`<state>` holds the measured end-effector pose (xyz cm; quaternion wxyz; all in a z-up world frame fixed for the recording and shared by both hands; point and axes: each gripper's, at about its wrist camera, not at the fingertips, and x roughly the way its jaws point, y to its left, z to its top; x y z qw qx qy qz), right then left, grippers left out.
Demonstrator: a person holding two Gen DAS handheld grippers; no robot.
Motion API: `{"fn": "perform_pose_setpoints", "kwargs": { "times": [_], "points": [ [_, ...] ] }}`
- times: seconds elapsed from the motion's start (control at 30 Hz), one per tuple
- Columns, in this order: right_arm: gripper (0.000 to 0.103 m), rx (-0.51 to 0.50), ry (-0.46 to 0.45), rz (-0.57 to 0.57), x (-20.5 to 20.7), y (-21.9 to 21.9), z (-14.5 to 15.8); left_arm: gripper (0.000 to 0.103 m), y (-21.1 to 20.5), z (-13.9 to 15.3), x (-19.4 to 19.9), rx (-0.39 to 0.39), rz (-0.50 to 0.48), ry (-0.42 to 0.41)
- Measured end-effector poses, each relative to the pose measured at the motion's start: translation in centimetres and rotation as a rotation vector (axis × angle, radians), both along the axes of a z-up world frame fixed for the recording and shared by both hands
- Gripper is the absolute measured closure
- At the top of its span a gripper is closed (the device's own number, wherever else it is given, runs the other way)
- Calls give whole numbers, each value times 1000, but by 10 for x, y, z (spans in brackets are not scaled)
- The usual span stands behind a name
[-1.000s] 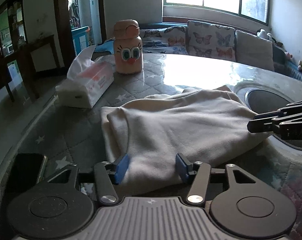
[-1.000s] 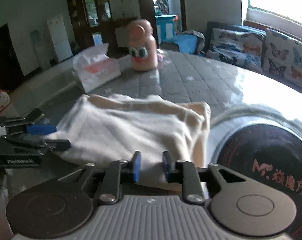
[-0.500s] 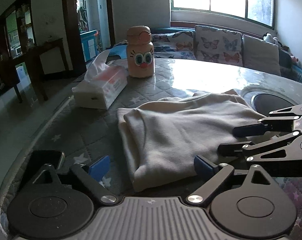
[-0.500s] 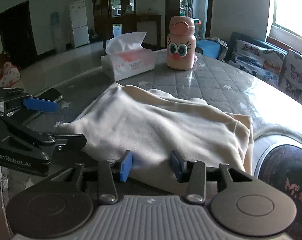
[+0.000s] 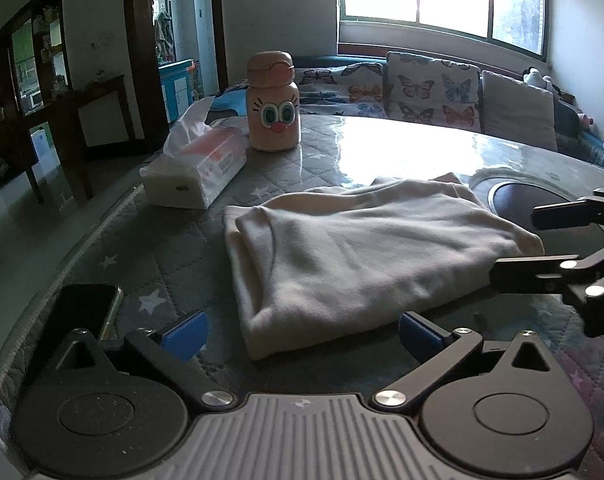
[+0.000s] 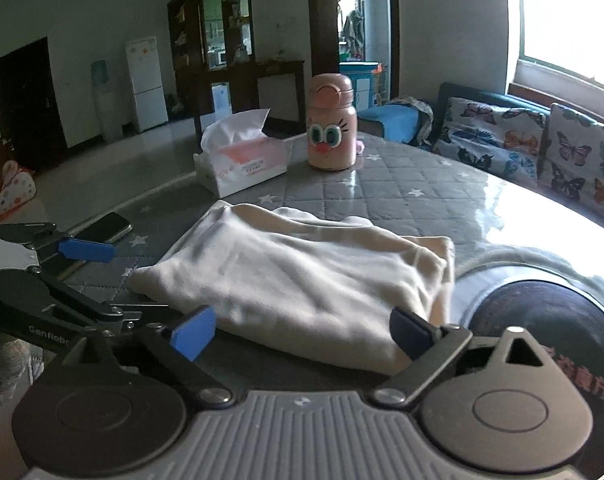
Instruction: Fold clothes
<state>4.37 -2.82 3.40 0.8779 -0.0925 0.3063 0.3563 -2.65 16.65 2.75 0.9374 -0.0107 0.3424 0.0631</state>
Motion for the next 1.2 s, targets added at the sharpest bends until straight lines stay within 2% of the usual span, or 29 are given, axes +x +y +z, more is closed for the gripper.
{"fn": "perform_pose_setpoints", "kwargs": {
  "times": [0.07, 0.27, 0.5, 0.63, 0.9, 1.2],
  "points": [
    [0, 8, -11, -9, -5, -6, 2, 0, -3, 1, -2, -13, -7, -6],
    [0, 53, -24, -38, -16, -24, 7, 0, -15, 3, -7, -13, -11, -15],
    [0, 50, -48, -75, -26, -33, 6, 0, -28, -1, -12, -4, -8, 8],
    [0, 71, -22, -101, -30, -38, 2, 0, -31, -7, -14, 6, 11, 29],
    [0, 39, 52, -128, -30, -41, -14, 0, -34, -15, -19, 24, 55, 41],
    [0, 26, 84, -134, -32, -42, -26, 0, -40, -22, -22, 28, 83, 36]
  ]
}}
